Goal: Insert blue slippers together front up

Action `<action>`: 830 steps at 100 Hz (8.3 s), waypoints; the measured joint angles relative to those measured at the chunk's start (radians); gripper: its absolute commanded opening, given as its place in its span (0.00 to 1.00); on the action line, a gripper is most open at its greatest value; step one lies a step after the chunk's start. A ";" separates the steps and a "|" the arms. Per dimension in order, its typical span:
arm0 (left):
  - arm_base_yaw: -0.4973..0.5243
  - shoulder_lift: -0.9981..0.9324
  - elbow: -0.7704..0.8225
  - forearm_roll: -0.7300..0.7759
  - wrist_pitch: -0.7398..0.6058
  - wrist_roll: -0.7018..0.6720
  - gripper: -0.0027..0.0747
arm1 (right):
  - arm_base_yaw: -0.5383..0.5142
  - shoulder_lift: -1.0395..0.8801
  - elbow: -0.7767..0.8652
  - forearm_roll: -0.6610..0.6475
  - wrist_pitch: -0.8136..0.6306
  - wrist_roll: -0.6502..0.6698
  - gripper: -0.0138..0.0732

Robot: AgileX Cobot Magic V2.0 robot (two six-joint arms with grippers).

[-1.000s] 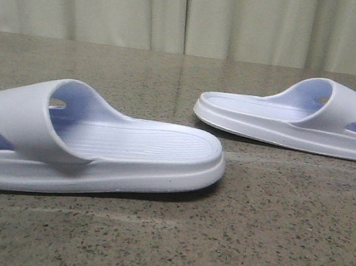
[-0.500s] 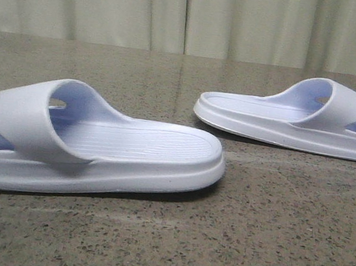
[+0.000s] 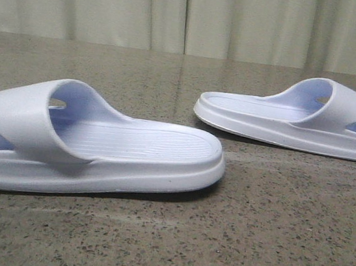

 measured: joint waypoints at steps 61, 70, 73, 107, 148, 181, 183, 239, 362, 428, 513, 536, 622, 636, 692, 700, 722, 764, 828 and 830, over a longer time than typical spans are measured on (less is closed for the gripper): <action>0.000 0.074 0.011 -0.114 -0.018 -0.002 0.72 | 0.000 0.000 0.000 0.001 0.000 0.000 0.73; 0.000 0.111 0.002 -0.141 -0.029 -0.002 0.72 | 0.000 0.000 0.000 0.001 0.000 0.000 0.73; 0.000 0.125 -0.001 -0.150 -0.032 -0.002 0.72 | 0.000 0.000 0.000 0.001 0.000 0.000 0.73; 0.000 0.184 -0.009 -0.282 -0.043 0.123 0.72 | 0.000 0.000 0.000 0.002 0.000 0.000 0.73; 0.000 0.286 -0.032 -0.495 0.019 0.342 0.72 | 0.000 0.000 0.000 0.004 0.000 0.000 0.73; 0.000 0.315 -0.038 -0.546 0.081 0.374 0.68 | 0.000 0.000 0.000 0.005 0.000 0.000 0.73; 0.000 0.315 -0.038 -0.546 0.080 0.374 0.67 | 0.000 0.000 0.000 0.007 0.000 0.000 0.73; 0.000 0.323 -0.034 -0.505 0.115 0.386 0.06 | 0.000 0.000 0.000 0.015 0.000 0.000 0.73; 0.000 0.288 0.010 -0.977 0.305 0.826 0.06 | 0.000 0.149 0.000 0.015 -0.106 0.005 0.73; 0.000 0.247 -0.099 -0.979 0.304 0.832 0.06 | -0.018 0.553 0.000 0.020 -0.286 0.143 0.73; 0.000 0.254 -0.099 -0.979 0.288 0.830 0.06 | -0.059 0.782 -0.004 0.094 -0.384 0.160 0.73; 0.000 0.254 -0.099 -0.979 0.287 0.830 0.06 | -0.059 0.804 -0.006 0.129 -0.407 0.160 0.73; 0.000 0.254 -0.099 -0.979 0.285 0.828 0.06 | 0.023 0.804 -0.014 0.315 -0.366 0.162 0.36; 0.000 0.254 -0.099 -0.979 0.285 0.828 0.06 | 0.023 0.804 -0.014 0.321 -0.361 0.162 0.26; 0.000 0.254 -0.099 -0.979 0.285 0.828 0.06 | 0.023 0.792 -0.014 0.370 -0.529 0.164 0.04; 0.000 0.254 -0.099 -0.979 0.285 0.828 0.06 | 0.023 0.767 -0.021 0.372 -0.534 0.164 0.04; 0.000 0.254 -0.099 -0.979 0.285 0.826 0.06 | 0.023 0.640 -0.082 0.372 -0.529 0.164 0.04; 0.000 0.254 -0.099 -0.979 0.264 0.826 0.06 | 0.023 0.329 -0.126 0.372 -0.282 0.164 0.04; 0.000 0.254 -0.099 -0.979 0.268 0.786 0.06 | 0.023 0.123 -0.126 0.362 0.132 0.164 0.04; 0.000 0.254 -0.099 -0.979 0.270 0.784 0.06 | 0.023 0.123 -0.126 0.362 0.134 0.164 0.04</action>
